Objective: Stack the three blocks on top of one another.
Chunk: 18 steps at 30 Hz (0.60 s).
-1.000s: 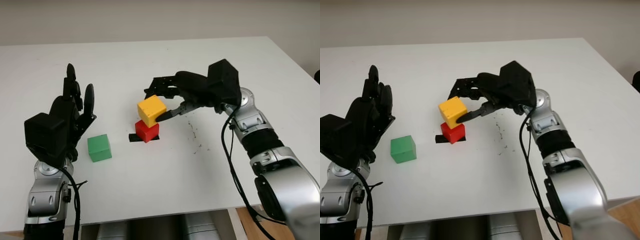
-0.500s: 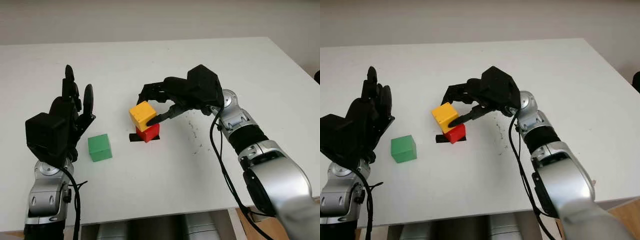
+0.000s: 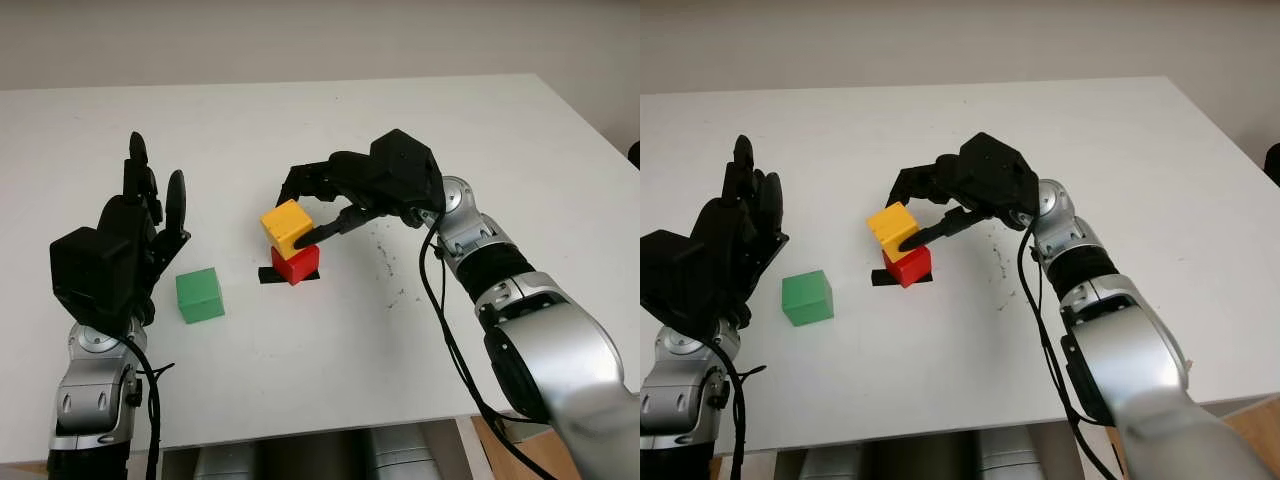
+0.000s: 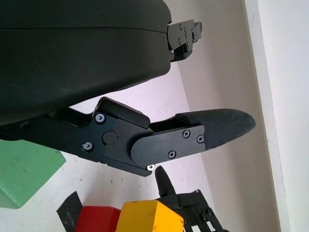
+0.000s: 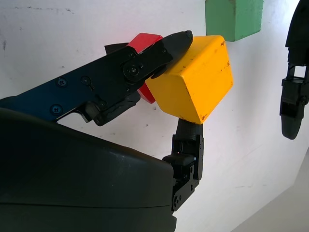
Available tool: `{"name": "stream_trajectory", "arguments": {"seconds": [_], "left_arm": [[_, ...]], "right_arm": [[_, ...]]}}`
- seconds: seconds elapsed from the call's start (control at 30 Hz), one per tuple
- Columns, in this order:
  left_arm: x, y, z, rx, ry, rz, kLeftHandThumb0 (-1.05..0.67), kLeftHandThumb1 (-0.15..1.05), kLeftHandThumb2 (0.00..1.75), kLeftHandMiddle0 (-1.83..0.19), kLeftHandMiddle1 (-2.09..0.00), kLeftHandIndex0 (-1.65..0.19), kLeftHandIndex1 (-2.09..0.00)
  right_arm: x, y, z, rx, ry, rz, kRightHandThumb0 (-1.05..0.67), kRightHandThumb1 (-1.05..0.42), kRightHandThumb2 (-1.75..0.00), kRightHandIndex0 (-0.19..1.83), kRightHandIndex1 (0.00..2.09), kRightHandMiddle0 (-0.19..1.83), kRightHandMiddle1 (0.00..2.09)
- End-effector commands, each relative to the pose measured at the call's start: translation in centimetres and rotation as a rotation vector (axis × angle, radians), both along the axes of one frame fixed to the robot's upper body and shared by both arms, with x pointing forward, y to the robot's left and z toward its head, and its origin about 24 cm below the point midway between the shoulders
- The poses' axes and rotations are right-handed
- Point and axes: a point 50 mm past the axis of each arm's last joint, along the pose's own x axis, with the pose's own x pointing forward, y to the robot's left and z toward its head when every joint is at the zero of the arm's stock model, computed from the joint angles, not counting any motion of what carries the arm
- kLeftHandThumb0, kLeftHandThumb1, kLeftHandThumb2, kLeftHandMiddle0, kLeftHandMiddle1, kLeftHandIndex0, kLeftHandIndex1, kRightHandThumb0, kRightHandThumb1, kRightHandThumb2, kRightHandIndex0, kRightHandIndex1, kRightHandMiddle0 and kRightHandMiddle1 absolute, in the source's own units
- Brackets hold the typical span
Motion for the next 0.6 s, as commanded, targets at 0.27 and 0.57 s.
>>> {"name": "stream_trajectory", "arguments": {"seconds": [0.27, 0.57], "left_arm": [[-0.37, 0.04, 0.18, 0.014, -0.007, 0.002, -0.82, 1.05, 0.65, 0.19, 0.00, 0.19, 0.00], [-0.52, 0.02, 0.19, 0.004, -0.005, 0.000, -0.81, 1.05, 0.64, 0.19, 0.00, 0.19, 0.00]], "right_arm": [[0.38, 0.12, 1.59, 0.024, -0.036, -0.001, -0.49, -0.92, -0.05, 0.17, 0.05, 0.40, 1.50], [0.27, 0.05, 1.27, 0.019, -0.046, 0.003, -0.50, -0.92, -0.05, 0.19, 0.06, 0.41, 1.50]]}}
